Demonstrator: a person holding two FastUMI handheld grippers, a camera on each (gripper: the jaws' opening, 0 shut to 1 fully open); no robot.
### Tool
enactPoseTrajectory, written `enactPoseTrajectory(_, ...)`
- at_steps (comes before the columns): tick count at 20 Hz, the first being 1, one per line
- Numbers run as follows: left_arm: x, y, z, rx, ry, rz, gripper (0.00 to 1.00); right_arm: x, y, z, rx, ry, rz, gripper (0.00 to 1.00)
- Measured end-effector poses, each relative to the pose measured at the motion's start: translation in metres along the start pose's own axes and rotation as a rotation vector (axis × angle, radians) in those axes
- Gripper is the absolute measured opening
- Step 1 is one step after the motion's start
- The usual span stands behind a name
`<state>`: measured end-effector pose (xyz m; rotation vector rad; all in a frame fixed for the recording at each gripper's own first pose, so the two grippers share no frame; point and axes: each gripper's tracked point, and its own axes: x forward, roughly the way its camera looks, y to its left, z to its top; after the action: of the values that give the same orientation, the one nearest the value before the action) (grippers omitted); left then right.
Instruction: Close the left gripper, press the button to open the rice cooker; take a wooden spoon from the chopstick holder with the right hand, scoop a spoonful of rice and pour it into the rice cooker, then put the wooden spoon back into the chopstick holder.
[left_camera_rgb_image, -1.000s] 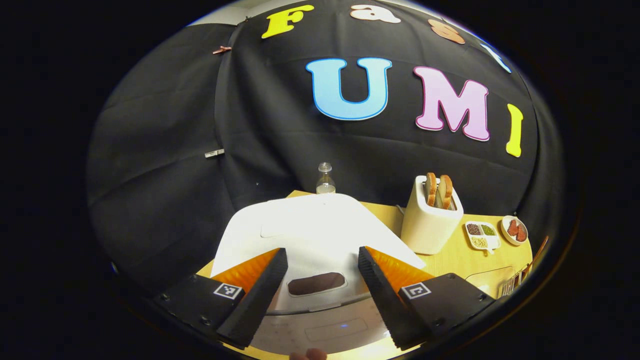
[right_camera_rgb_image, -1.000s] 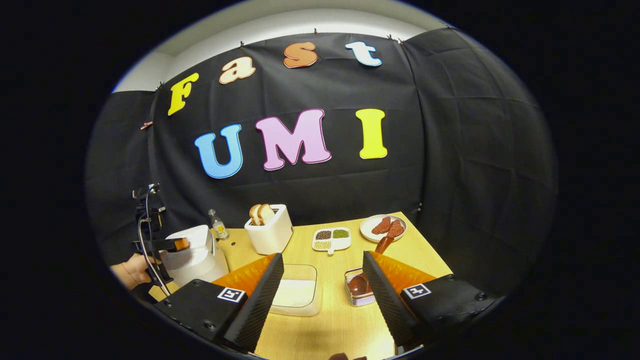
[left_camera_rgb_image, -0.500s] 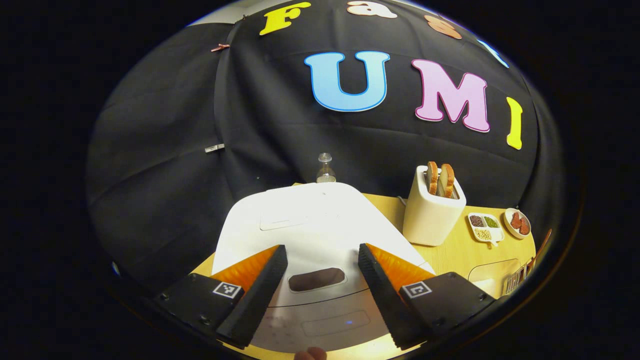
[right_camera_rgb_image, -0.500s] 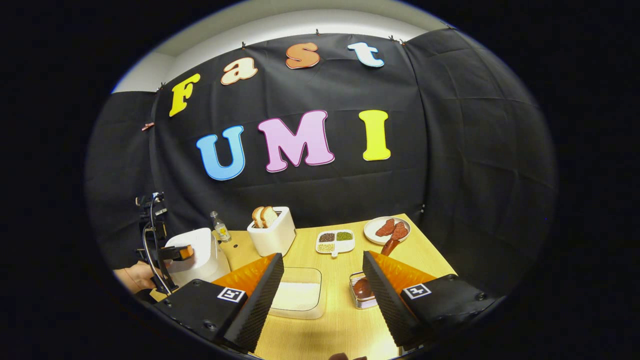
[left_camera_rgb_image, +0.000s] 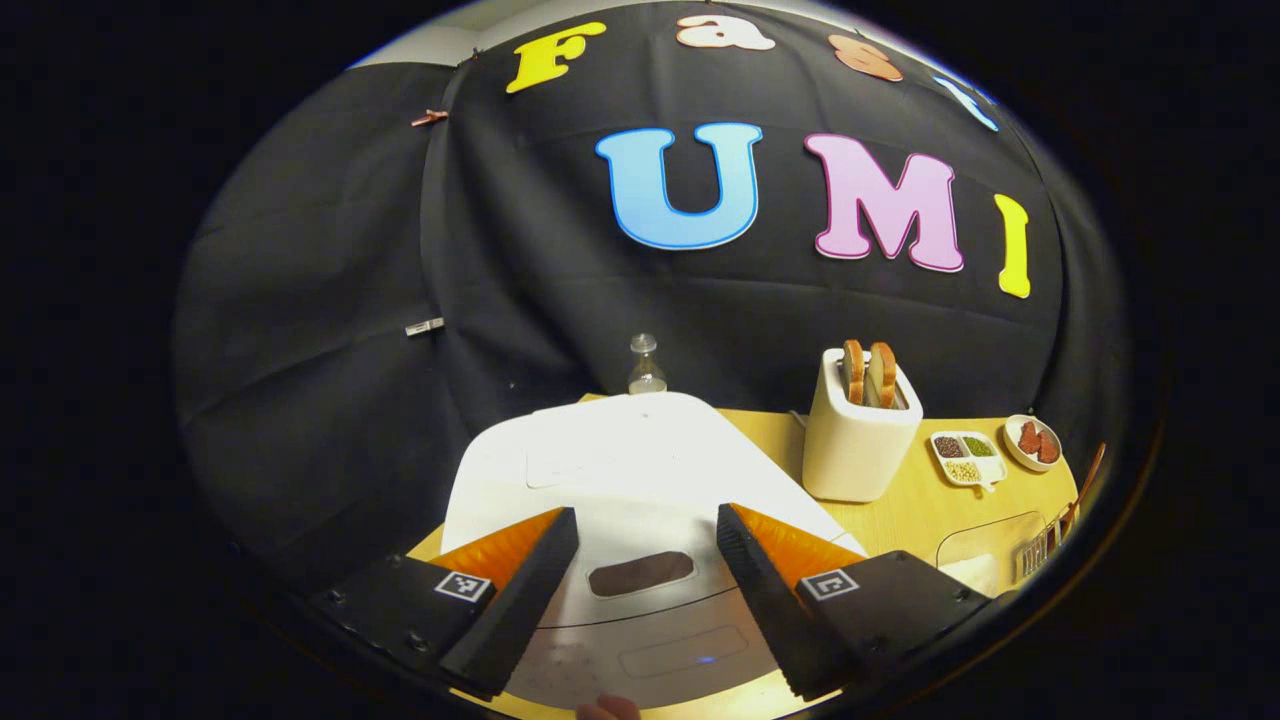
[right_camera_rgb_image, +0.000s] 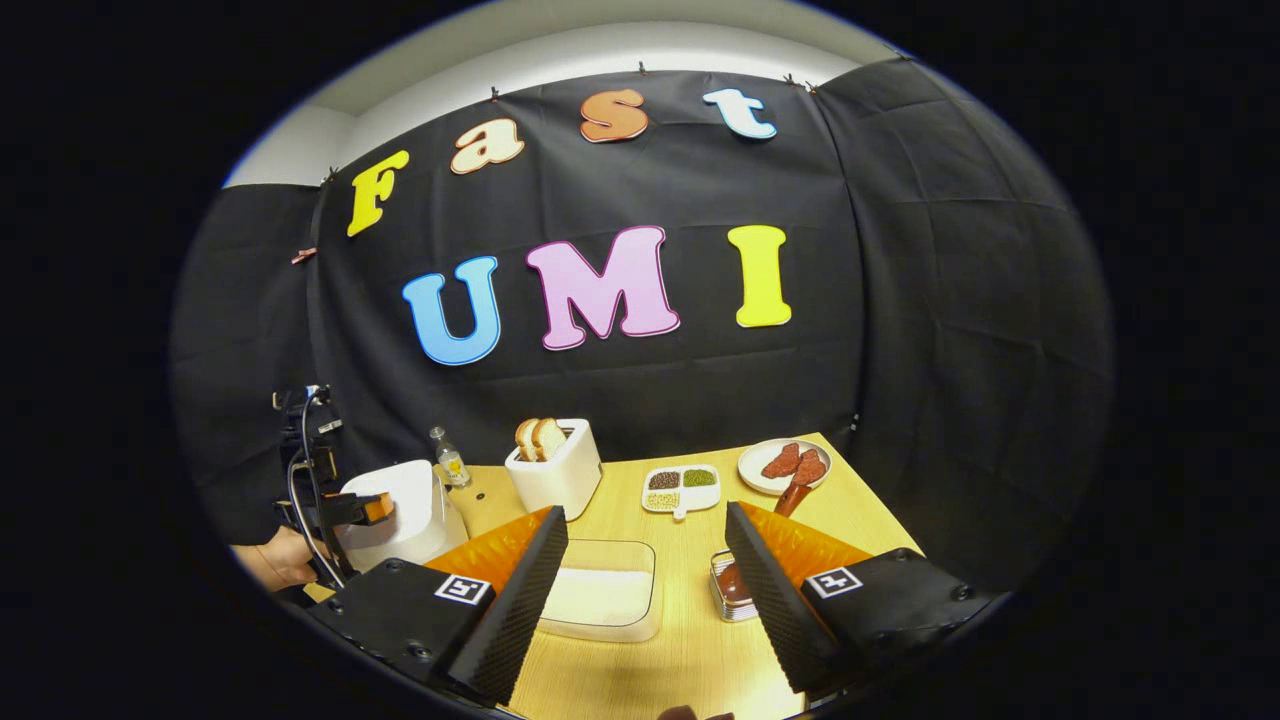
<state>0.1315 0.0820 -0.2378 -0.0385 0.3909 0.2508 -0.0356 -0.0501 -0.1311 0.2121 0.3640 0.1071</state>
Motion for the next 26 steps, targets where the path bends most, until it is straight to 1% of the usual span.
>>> enactPoseTrajectory(3, -0.014, -0.005, 0.020, -0.002, -0.056, -0.034, 0.97, 0.000, 0.006, 0.007, -0.012, -0.014, 0.011, 0.98)
enactPoseTrajectory(6, -0.039, -0.012, 0.042, -0.010, -0.125, -0.076, 0.96, 0.002, 0.014, 0.015, -0.020, -0.033, 0.026, 0.99)
enactPoseTrajectory(9, -0.072, -0.017, 0.060, -0.016, -0.188, -0.124, 0.96, 0.003, 0.021, 0.023, -0.034, -0.051, 0.039, 0.99)
enactPoseTrajectory(12, -0.106, -0.016, 0.073, -0.021, -0.227, -0.155, 0.96, 0.005, 0.030, 0.032, -0.059, -0.072, 0.056, 0.98)
enactPoseTrajectory(15, -0.142, -0.014, 0.084, -0.027, -0.272, -0.185, 0.96, 0.006, 0.044, 0.040, -0.069, -0.095, 0.084, 0.98)
enactPoseTrajectory(16, -0.155, -0.014, 0.087, -0.027, -0.288, -0.196, 0.96, 0.006, 0.052, 0.049, -0.075, -0.107, 0.094, 0.98)
enactPoseTrajectory(18, -0.177, -0.011, 0.093, -0.015, -0.315, -0.206, 0.96, 0.008, 0.065, 0.056, -0.089, -0.131, 0.121, 0.98)
enactPoseTrajectory(21, -0.201, -0.010, 0.091, -0.001, -0.320, -0.202, 0.96, 0.008, 0.086, 0.065, -0.135, -0.178, 0.158, 0.98)
enactPoseTrajectory(24, -0.219, -0.010, 0.092, -0.028, -0.333, -0.205, 0.96, 0.008, 0.095, 0.073, -0.201, -0.221, 0.169, 0.98)
enactPoseTrajectory(26, -0.227, -0.006, 0.090, -0.043, -0.337, -0.198, 0.96, 0.008, 0.100, 0.075, -0.229, -0.229, 0.180, 0.98)
